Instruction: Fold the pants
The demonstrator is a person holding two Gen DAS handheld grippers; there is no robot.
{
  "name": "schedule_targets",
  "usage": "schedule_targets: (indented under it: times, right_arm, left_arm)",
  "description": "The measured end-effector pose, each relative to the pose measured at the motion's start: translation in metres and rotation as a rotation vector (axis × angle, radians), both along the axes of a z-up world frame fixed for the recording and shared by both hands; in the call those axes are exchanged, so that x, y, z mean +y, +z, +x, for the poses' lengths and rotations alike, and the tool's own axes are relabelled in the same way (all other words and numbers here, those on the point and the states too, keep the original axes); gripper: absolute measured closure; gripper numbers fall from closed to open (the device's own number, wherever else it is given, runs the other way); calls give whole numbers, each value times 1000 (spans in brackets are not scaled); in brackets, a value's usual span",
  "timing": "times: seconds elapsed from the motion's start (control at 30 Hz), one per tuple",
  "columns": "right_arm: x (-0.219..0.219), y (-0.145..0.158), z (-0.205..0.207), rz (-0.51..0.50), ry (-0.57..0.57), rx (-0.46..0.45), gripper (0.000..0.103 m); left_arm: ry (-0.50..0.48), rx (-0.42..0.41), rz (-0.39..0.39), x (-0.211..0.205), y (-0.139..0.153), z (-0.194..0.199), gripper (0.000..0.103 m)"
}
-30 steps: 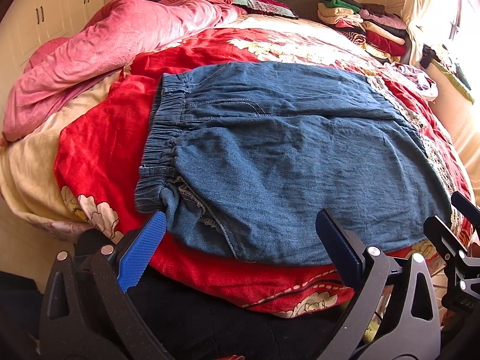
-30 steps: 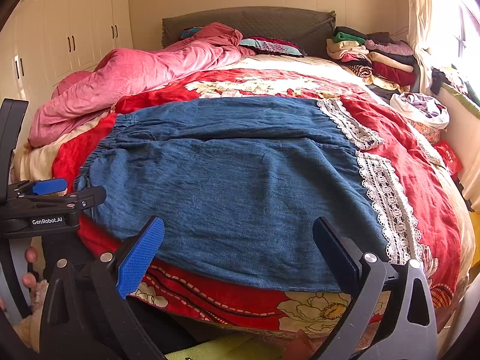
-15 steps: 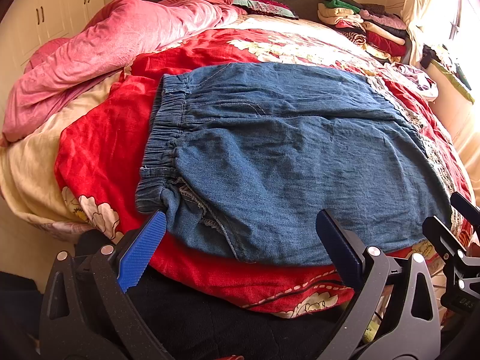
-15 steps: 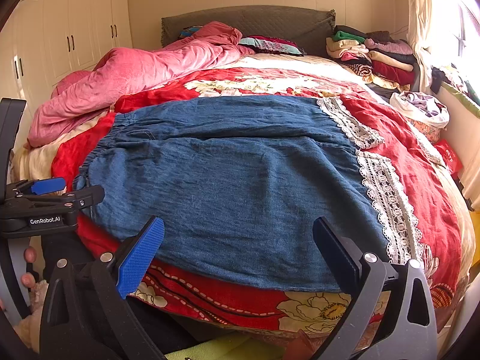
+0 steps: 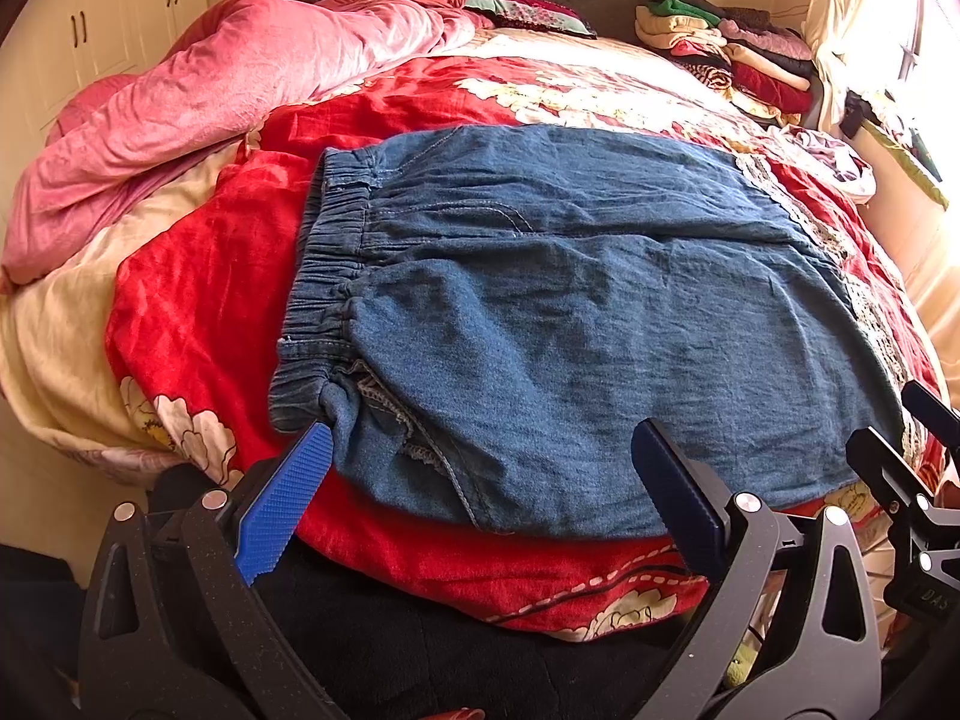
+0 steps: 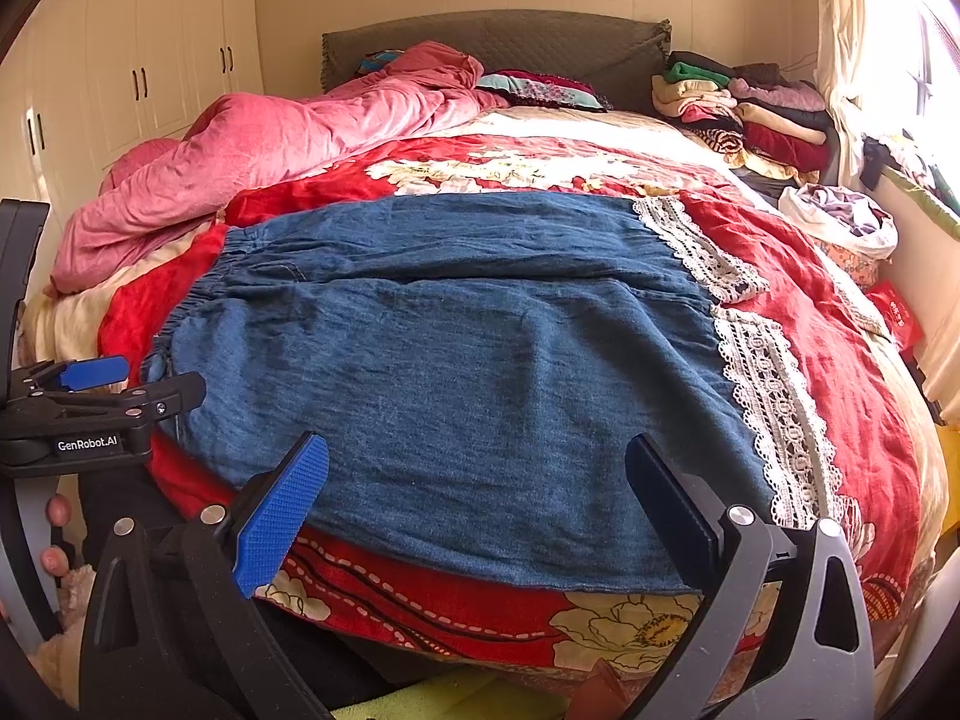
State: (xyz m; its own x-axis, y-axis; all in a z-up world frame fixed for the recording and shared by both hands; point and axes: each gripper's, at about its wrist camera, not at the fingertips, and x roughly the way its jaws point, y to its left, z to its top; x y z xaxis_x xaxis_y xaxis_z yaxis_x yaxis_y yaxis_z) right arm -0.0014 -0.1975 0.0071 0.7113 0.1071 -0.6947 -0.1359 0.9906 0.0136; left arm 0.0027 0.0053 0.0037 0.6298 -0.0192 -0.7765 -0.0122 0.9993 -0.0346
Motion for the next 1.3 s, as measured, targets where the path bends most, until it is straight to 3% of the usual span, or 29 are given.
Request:
schedule_targets:
  times: [0.47, 0.8, 1.3]
  right_arm:
    - [20, 7, 33, -9, 71, -15, 4]
    - [35, 14, 99, -2, 156, 10, 4]
    - [73, 7, 209, -129, 299, 48, 4]
  left_arm:
    - [37, 9, -26, 24, -2, 30, 9]
    - [112, 20, -44, 70, 1, 68, 9]
    - [142, 88, -70, 127, -6, 155, 9]
